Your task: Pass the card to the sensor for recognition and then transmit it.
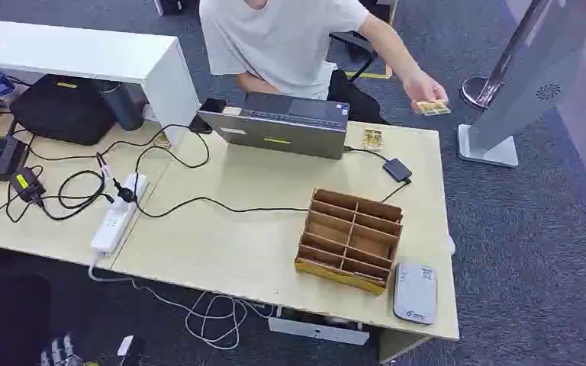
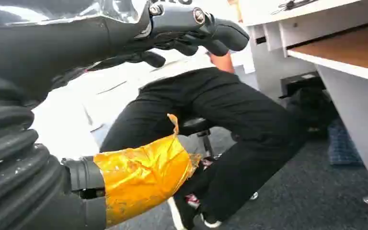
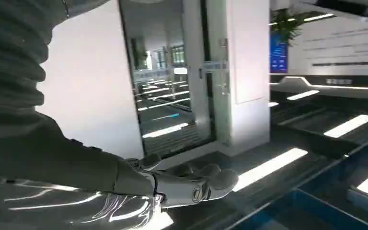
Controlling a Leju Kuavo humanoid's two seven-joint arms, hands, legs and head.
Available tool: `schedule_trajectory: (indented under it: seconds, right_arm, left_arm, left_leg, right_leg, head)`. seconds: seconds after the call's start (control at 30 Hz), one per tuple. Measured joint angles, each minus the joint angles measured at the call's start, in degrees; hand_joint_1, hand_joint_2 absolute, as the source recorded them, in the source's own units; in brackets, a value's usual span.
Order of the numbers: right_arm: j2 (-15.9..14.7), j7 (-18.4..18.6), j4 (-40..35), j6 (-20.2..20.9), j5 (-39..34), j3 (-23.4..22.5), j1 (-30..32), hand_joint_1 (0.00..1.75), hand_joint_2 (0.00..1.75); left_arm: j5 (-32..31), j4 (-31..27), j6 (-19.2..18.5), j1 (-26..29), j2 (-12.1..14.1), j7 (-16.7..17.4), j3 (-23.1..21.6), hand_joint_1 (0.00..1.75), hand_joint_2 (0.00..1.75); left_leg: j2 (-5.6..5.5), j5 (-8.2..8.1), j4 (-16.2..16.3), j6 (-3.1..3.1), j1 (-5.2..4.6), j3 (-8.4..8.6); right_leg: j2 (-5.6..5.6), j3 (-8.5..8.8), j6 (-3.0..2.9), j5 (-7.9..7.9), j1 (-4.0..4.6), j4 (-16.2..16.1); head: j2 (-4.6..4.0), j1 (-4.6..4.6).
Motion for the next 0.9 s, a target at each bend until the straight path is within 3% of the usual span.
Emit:
schedule_trajectory:
  seconds: [0.27, 0.63, 0.73, 0.9]
  right_arm:
    - [-0.65, 5.33, 2.56, 0.61, 3.12, 13.29, -6.85, 0.00, 1.75]
    - [-0.65, 10.51, 7.17, 1.27, 4.96, 25.94, -13.91, 0.00, 1.75]
    - [-0.63, 12.49, 8.67, 1.68, 5.88, 30.69, -16.29, 0.00, 1.75]
    - [-0.61, 15.45, 10.73, 1.99, 6.53, 37.61, -20.21, 0.00, 1.75]
  left_arm:
    - [-0.52, -0.59, 0.00, 0.01, 0.46, 1.71, -3.96, 0.00, 1.75]
    - [-0.57, -1.99, 0.00, 1.68, 1.75, 12.48, -18.84, 0.00, 1.75]
    - [0.02, -1.82, 0.02, 1.75, 1.70, 12.64, -19.56, 0.00, 1.75]
    - [0.20, 0.11, 0.00, 1.55, 1.66, 9.48, -19.19, 0.00, 1.75]
  left_leg:
    - [-0.22, 0.13, 0.01, 0.07, 0.00, -0.05]
    - [-0.22, 0.13, 0.02, 0.06, -0.01, -0.09]
    - [-0.23, 0.13, 0.02, 0.06, 0.00, -0.08]
    - [-0.21, 0.13, 0.02, 0.05, 0.01, -0.06]
  right_leg:
    - [-0.25, -0.02, 0.01, 0.04, 0.01, 0.01]
    - [-0.23, -0.03, 0.02, 0.05, 0.00, 0.01]
    - [-0.25, -0.03, 0.02, 0.05, 0.01, 0.01]
    - [-0.22, -0.06, 0.02, 0.05, 0.02, 0.03]
  head:
    - [0.00, 0.00]
    - [0.00, 0.02]
    - [0.00, 0.00]
    - [0.00, 0.02]
